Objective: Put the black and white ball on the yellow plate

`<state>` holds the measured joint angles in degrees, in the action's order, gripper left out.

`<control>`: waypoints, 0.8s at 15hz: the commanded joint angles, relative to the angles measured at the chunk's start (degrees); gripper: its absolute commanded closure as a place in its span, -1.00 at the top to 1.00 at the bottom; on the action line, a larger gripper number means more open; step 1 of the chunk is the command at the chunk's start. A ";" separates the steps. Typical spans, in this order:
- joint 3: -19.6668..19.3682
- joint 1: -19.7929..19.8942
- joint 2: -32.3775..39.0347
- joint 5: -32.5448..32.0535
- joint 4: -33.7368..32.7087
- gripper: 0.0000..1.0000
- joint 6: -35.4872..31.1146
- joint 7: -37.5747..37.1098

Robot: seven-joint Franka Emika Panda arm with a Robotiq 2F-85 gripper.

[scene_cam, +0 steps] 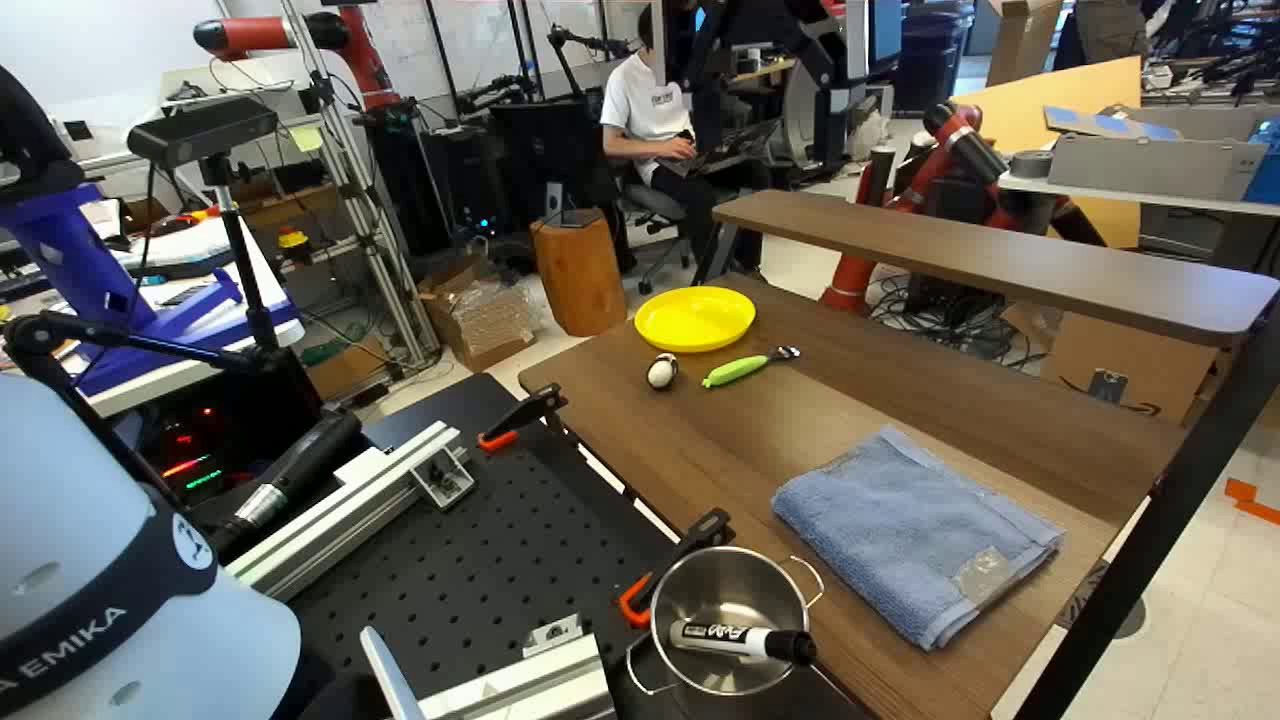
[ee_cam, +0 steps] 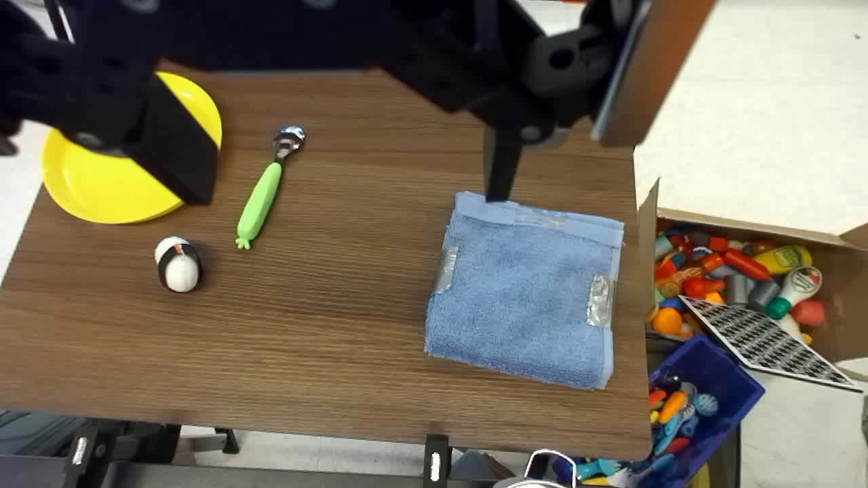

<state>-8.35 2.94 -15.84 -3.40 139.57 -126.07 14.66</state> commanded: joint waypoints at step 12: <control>0.44 0.44 0.02 0.16 -0.07 1.00 0.10 0.10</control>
<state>-8.35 2.94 -15.84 -3.40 139.57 -126.07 14.66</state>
